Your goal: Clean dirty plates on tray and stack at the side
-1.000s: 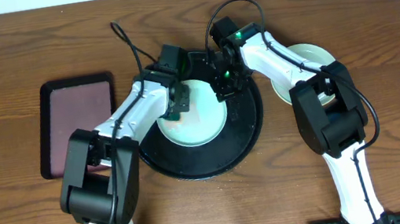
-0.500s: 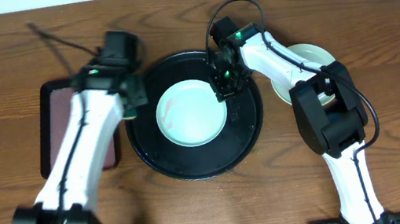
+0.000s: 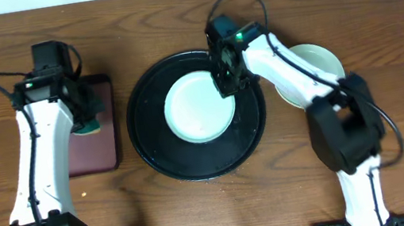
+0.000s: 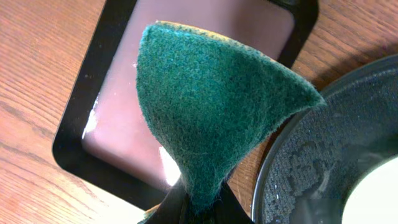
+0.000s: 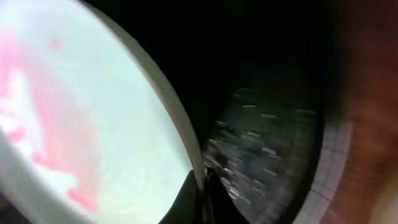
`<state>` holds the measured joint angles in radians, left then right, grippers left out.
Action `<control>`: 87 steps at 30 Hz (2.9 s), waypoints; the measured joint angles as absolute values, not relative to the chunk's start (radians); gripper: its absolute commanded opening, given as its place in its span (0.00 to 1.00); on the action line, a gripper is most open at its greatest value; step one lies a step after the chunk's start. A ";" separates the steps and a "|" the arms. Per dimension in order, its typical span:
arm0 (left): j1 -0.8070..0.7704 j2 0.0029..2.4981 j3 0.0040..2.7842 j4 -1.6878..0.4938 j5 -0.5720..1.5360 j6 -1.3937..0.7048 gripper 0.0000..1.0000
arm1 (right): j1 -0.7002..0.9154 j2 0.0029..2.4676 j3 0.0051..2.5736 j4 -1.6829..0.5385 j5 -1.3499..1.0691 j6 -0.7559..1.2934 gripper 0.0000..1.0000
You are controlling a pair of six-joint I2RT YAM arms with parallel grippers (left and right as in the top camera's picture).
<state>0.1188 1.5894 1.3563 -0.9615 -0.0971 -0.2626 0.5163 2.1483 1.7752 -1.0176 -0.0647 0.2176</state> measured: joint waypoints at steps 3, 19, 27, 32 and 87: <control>0.138 1.589 1.356 -0.962 -0.081 -0.263 0.08 | 0.561 2.042 1.776 -1.021 0.103 0.223 0.01; 0.141 1.589 1.356 -0.961 -0.059 -0.263 0.07 | 0.950 1.911 1.777 -1.055 0.944 0.257 0.01; 0.141 1.589 1.356 -0.962 -0.058 -0.263 0.07 | 1.040 1.911 1.777 -1.032 1.261 0.260 0.01; 0.141 1.589 1.356 -0.962 -0.058 -0.263 0.07 | 1.046 1.911 1.777 -1.003 1.379 0.260 0.01; 0.141 1.607 1.353 -0.956 -0.058 -0.263 0.07 | -0.219 1.884 1.586 -1.056 -0.083 0.171 0.01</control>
